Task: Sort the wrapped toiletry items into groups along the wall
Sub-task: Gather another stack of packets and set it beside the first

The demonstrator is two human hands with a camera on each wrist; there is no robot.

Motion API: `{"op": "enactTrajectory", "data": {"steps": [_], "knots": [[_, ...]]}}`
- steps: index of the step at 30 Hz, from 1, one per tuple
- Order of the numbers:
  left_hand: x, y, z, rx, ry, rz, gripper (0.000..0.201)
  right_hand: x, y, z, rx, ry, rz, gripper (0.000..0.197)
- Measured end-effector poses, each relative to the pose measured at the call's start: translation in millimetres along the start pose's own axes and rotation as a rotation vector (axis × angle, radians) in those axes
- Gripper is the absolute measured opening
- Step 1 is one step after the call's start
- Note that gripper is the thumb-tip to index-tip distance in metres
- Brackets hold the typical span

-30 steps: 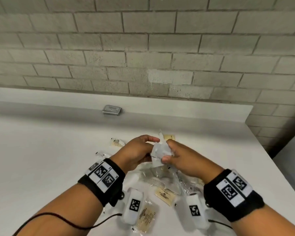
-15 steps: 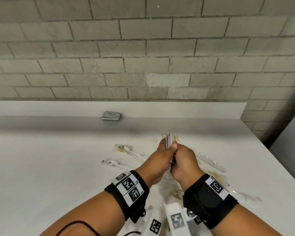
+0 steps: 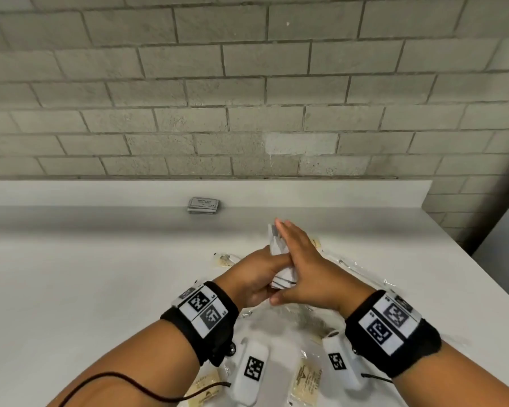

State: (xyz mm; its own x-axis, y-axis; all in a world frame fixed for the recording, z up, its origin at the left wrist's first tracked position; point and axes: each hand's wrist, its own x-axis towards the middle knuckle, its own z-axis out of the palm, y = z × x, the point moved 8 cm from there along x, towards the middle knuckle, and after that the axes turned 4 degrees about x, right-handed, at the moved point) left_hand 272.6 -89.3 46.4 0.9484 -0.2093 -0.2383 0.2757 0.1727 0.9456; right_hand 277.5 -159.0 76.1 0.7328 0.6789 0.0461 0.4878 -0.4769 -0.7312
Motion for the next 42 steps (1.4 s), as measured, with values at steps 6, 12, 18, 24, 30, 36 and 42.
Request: {"op": "enactTrajectory", "data": {"steps": [6, 12, 18, 24, 30, 36, 42], "knots": [[-9.3, -3.4, 7.6, 0.064, -0.088, -0.088, 0.03, -0.5, -11.4, -3.7, -0.129, -0.03, -0.038, 0.133], [-9.6, -7.0, 8.9, 0.021, -0.073, -0.171, 0.025, -3.1, -20.6, -7.8, -0.155, 0.032, -0.092, 0.087], [-10.5, -1.8, 5.8, -0.127, -0.039, -0.158, 0.022, -3.5, -28.3, -10.1, -0.103, -0.006, -0.108, 0.078], [-10.7, -0.6, 2.1, -0.232, 0.017, -0.173, 0.02, 7.3, -30.7, -2.7, -0.148, -0.026, -0.133, 0.09], [-0.5, 18.8, -44.9, -0.372, 0.309, 0.081, 0.022, 34.3, 6.0, 5.2, 0.703, 0.049, 0.163, 0.089], [9.7, 37.4, -72.0, 0.136, 0.544, 0.308, 0.028, 71.0, 12.4, 41.5, 1.265, -0.074, 0.479, 0.035], [40.4, 9.9, -110.7, 0.14, 0.467, 0.213, 0.017, 98.2, 44.7, 71.5, 1.208, -0.18, 0.663, 0.02]]}}
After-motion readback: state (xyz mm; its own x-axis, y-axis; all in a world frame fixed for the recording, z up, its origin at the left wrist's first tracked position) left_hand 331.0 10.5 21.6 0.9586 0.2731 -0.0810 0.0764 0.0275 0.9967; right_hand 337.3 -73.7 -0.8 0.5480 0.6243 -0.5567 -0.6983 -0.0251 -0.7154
